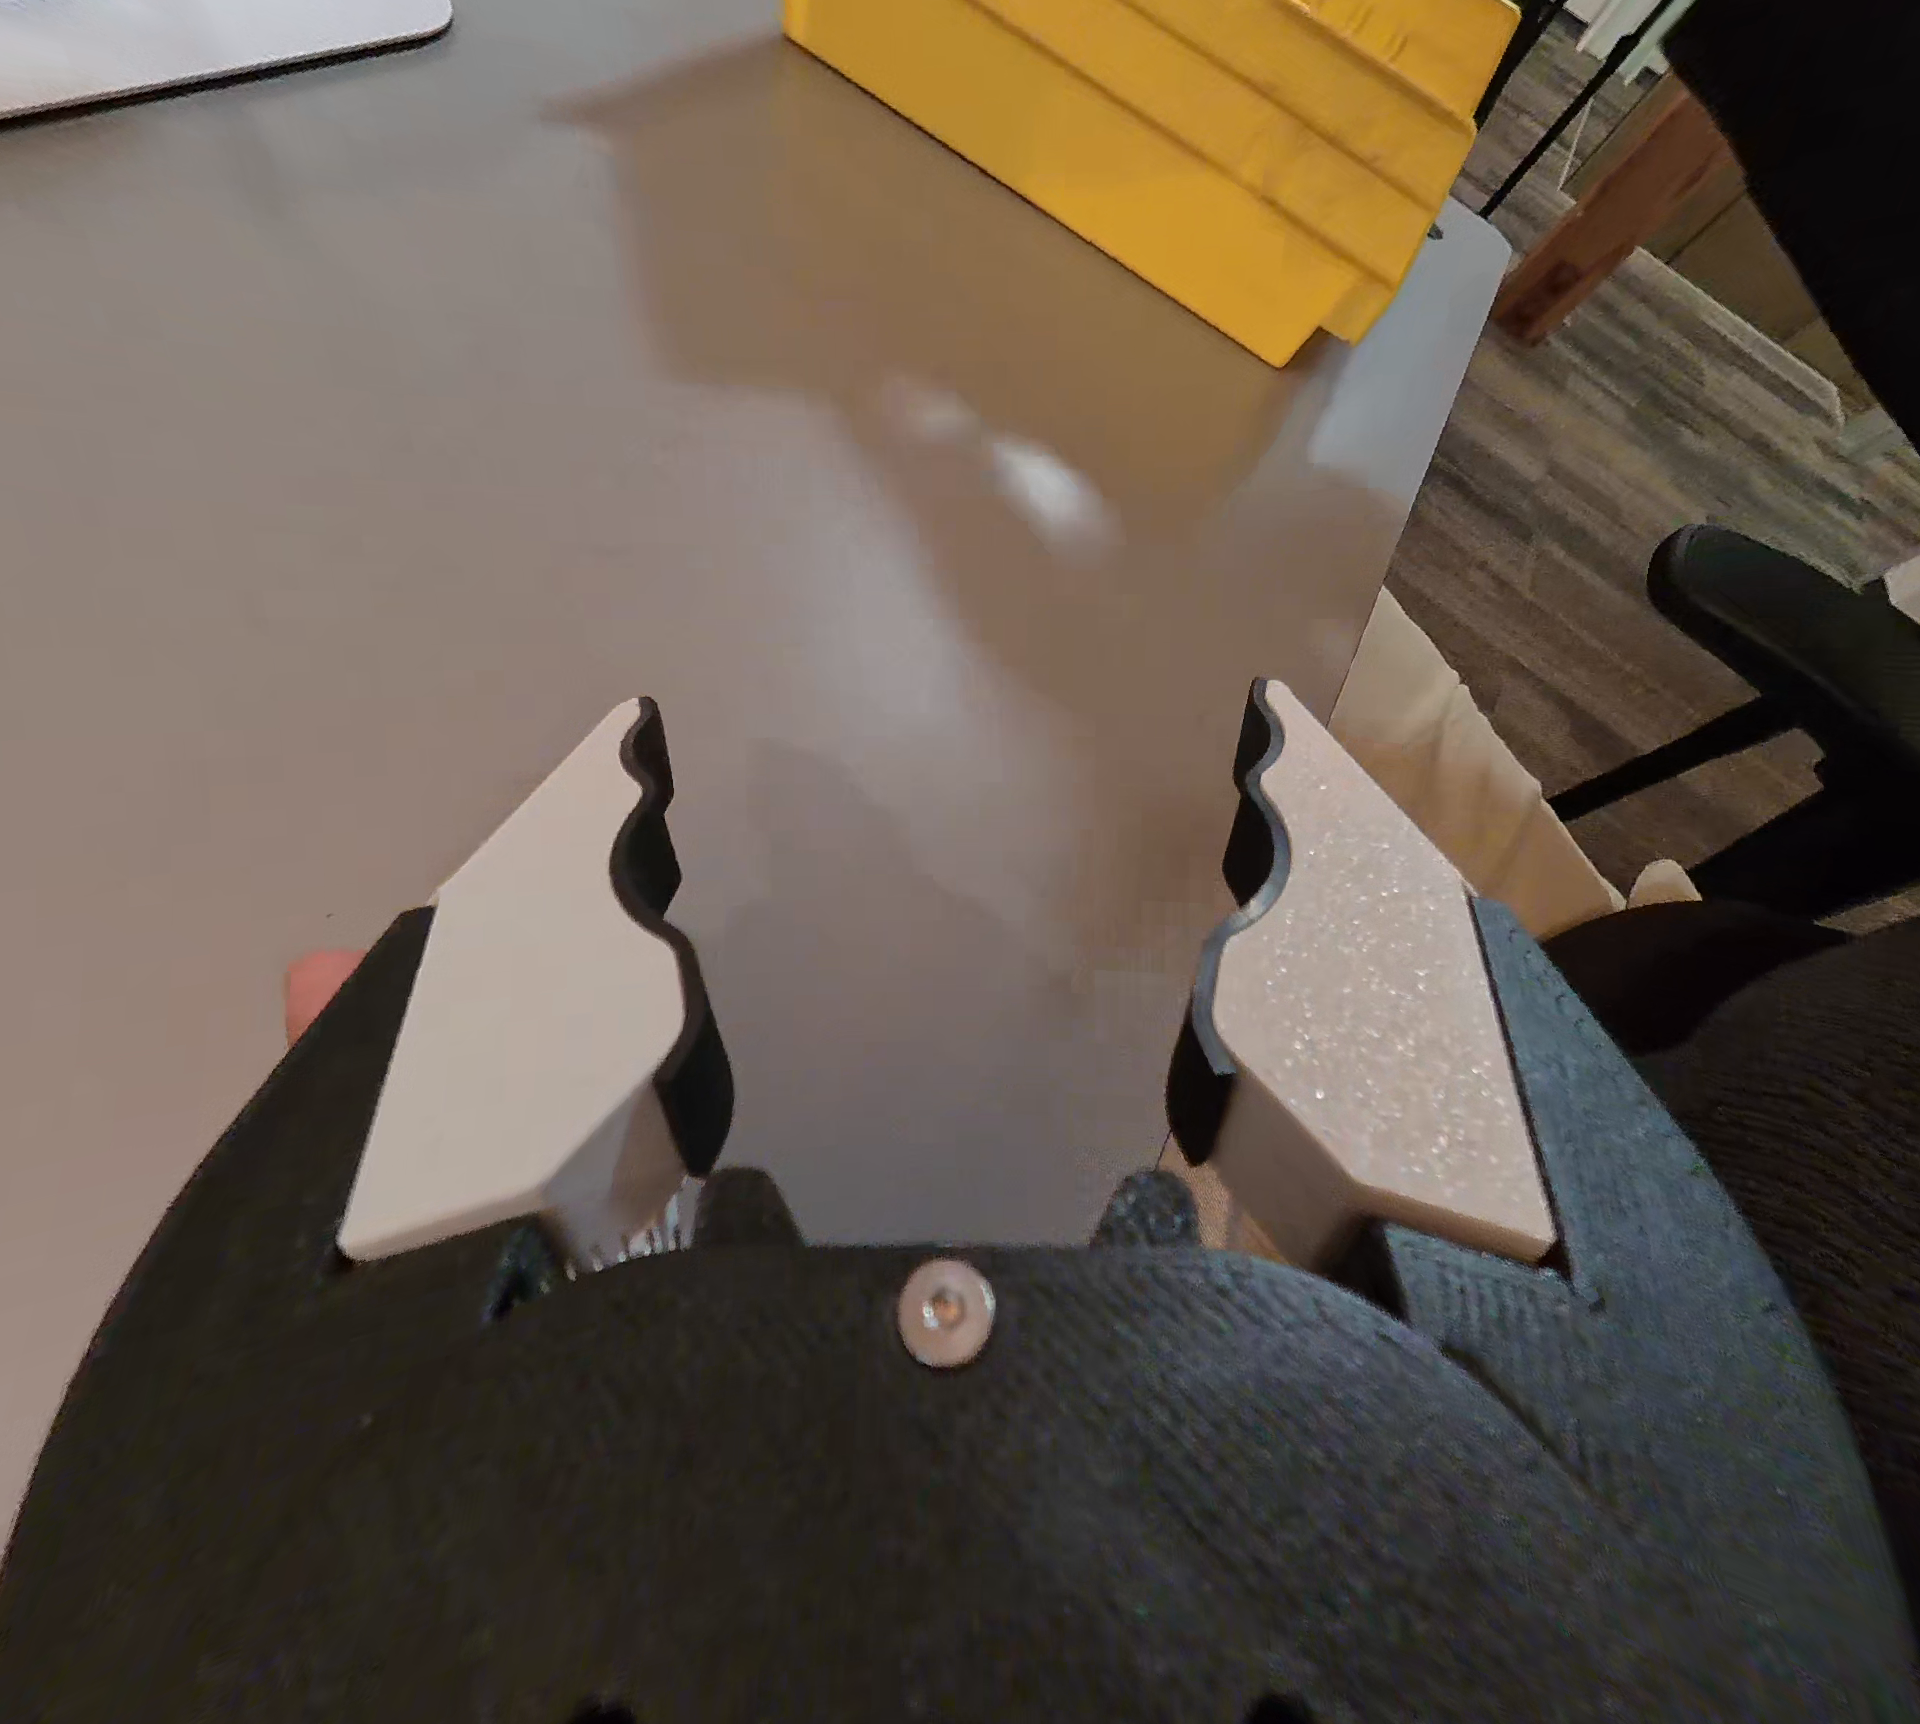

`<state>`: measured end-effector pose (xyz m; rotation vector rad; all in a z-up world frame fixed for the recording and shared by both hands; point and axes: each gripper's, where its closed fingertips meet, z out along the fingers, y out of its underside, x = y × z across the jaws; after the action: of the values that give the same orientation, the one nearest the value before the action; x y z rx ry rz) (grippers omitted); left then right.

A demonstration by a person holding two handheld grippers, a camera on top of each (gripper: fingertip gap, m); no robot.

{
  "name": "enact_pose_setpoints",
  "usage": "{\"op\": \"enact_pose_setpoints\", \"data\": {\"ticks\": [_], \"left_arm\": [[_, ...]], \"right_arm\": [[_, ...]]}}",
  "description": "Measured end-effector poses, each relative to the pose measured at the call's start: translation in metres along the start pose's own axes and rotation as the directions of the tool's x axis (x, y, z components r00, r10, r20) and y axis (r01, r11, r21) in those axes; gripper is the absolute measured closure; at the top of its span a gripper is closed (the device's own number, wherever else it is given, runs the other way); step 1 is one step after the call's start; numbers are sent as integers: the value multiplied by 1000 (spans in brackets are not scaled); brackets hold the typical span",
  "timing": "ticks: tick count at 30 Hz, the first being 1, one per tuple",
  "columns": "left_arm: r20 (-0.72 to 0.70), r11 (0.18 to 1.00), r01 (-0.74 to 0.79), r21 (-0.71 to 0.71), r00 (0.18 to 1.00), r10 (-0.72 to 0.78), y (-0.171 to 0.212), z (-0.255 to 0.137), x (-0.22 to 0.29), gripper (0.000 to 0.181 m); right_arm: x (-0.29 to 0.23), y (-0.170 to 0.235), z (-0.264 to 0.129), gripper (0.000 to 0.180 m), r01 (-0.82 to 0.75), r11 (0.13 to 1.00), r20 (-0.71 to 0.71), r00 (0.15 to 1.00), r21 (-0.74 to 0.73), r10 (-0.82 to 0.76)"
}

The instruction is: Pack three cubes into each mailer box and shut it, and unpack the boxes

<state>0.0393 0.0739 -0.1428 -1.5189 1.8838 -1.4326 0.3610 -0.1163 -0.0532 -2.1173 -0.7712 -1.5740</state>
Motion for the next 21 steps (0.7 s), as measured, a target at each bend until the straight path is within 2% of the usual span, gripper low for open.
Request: {"op": "enact_pose_setpoints", "data": {"ticks": [1,4,7,10,13,15,18,21], "left_arm": [[-5,1000,2,2,1000,-2,0,0,0,74],[-25,1000,26,-1,999,-26,1,1,0,75],[-37,999,34,-7,999,-35,2,1,0,76],[-53,1000,26,-14,998,-27,4,2,3,76],[-51,999,30,-29,998,-32,7,5,2,74],[-44,999,28,-30,999,-29,8,6,2,72],[-42,999,23,-23,999,-24,6,7,3,73],[-43,999,19,-27,999,-20,7,9,5,73]], "right_arm": [[-5,0,8,117,-11,1000,20,1000,16,10],[-14,-1,22,118,-17,997,34,999,70,14],[-35,14,23,119,-98,993,111,990,59,92],[-49,34,16,101,-203,979,159,967,-7,202],[-47,43,1,99,-333,942,145,931,-41,336],[-38,46,-11,109,-395,918,113,911,-32,396],[-26,55,-17,137,-434,900,69,897,-47,437],[-20,58,-9,132,-485,871,62,870,-80,490]]}}
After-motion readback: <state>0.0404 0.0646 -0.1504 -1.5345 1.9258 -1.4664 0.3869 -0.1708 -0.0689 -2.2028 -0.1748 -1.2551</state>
